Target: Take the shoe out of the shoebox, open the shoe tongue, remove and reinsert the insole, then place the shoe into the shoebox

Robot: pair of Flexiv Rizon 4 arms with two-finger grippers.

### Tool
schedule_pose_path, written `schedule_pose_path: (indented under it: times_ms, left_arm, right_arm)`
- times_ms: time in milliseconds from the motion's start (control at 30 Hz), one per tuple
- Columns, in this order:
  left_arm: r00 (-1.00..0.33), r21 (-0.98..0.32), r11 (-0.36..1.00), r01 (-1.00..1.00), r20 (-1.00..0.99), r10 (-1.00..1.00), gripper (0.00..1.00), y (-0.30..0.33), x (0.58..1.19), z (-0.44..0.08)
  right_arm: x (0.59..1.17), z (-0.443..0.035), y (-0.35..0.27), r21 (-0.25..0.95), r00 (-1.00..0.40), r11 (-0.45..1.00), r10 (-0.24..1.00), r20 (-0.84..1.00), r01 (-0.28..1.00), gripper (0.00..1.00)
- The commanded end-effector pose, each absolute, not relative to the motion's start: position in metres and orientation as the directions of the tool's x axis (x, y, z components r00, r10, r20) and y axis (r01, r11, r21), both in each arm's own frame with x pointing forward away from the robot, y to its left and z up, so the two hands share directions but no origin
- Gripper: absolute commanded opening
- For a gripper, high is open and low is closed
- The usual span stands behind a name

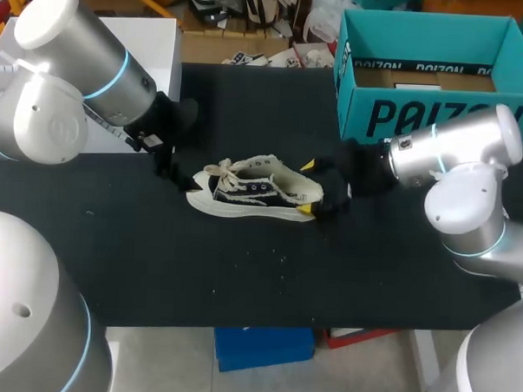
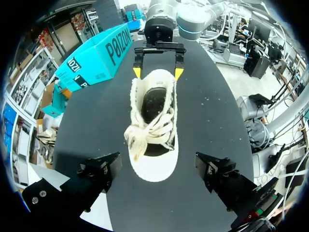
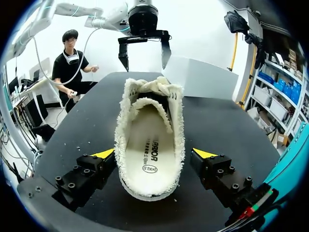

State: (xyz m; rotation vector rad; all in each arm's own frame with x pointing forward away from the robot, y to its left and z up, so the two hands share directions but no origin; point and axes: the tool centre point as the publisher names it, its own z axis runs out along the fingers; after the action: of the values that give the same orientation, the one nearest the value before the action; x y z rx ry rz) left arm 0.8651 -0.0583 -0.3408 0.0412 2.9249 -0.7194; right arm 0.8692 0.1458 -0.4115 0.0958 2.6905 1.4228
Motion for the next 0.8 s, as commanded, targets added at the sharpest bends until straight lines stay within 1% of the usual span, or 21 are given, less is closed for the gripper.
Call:
schedule_pose_path:
  times_ms: [33, 800]
  left_arm:
    - [-0.991, -0.463, 0.884, 0.06, -0.136, -0.003, 1.0, -0.058, 0.865, -0.342]
    - [-0.991, -0.463, 0.884, 0.06, -0.136, -0.003, 1.0, -0.058, 0.865, -0.342]
  right_arm:
    - [0.867, -0.419, 0.148, 0.829, -0.993, 0.56, 0.104, -0.05, 0.017, 1.0]
    - [0.872, -0.437, 0.152, 0.846, -0.99, 0.533, 0.133, -0.041, 0.037, 1.0]
